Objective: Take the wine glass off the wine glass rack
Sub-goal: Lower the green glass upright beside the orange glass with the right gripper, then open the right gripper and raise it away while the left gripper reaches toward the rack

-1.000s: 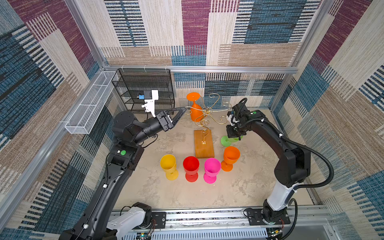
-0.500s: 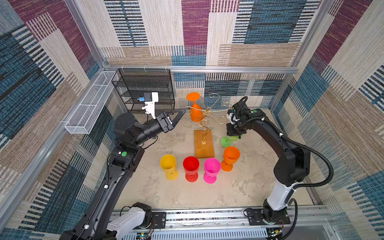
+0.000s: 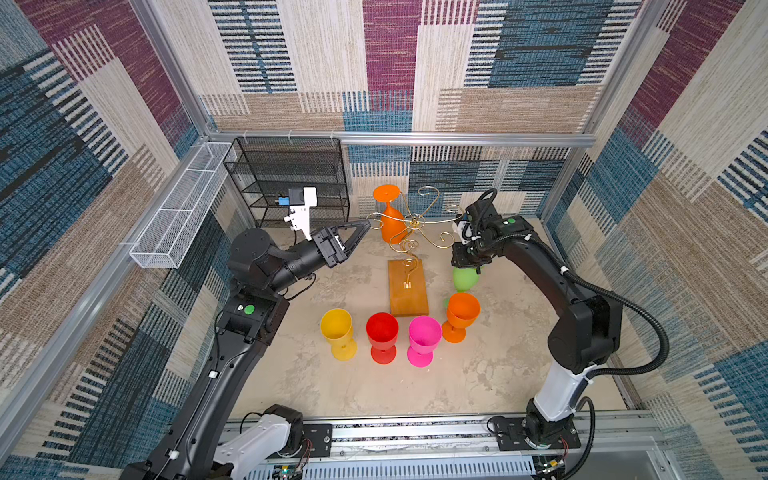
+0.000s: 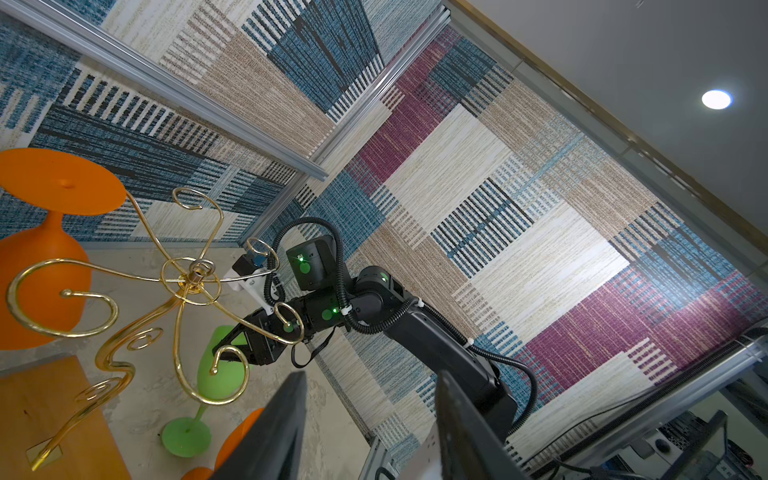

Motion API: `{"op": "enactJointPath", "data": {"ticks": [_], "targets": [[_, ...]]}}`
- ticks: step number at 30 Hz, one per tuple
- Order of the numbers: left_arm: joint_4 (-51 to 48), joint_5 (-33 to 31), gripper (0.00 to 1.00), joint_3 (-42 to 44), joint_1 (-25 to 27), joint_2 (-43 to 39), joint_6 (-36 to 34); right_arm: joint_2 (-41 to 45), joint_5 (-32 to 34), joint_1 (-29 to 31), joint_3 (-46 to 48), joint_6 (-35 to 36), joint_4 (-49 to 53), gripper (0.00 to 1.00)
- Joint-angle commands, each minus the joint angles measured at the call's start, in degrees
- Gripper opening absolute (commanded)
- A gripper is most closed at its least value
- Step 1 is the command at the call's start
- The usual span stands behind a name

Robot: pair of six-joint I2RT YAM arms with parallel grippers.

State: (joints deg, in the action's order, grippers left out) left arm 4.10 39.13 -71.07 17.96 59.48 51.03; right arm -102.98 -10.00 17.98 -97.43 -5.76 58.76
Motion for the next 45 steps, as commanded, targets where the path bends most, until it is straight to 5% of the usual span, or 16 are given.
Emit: {"op": "enactJointPath", "data": {"ticks": [1, 16, 32, 45], "targets": [[2.05, -0.2, 0.53, 0.05, -0.11, -0.07, 0.29, 1.7, -2.12, 0.09, 1.69, -0.48, -1.73, 0.24], [4.16, 0.59, 0.52, 0.49, -0.29, 1.34, 2.24, 8.74, -6.83, 0.42, 13.17, -2.92, -6.6, 0.22], [4.36, 0.94, 0.52, 0.11, -0.29, 2.12, 2.66, 11.3, -10.52, 0.74, 11.91, -3.46, -7.69, 0.27], [2.95, 0.68, 0.53, -0.32, -0.38, 2.22, 1.79, 15.77, -4.31, 0.74, 10.99, -5.15, -7.07, 0.28]]}}
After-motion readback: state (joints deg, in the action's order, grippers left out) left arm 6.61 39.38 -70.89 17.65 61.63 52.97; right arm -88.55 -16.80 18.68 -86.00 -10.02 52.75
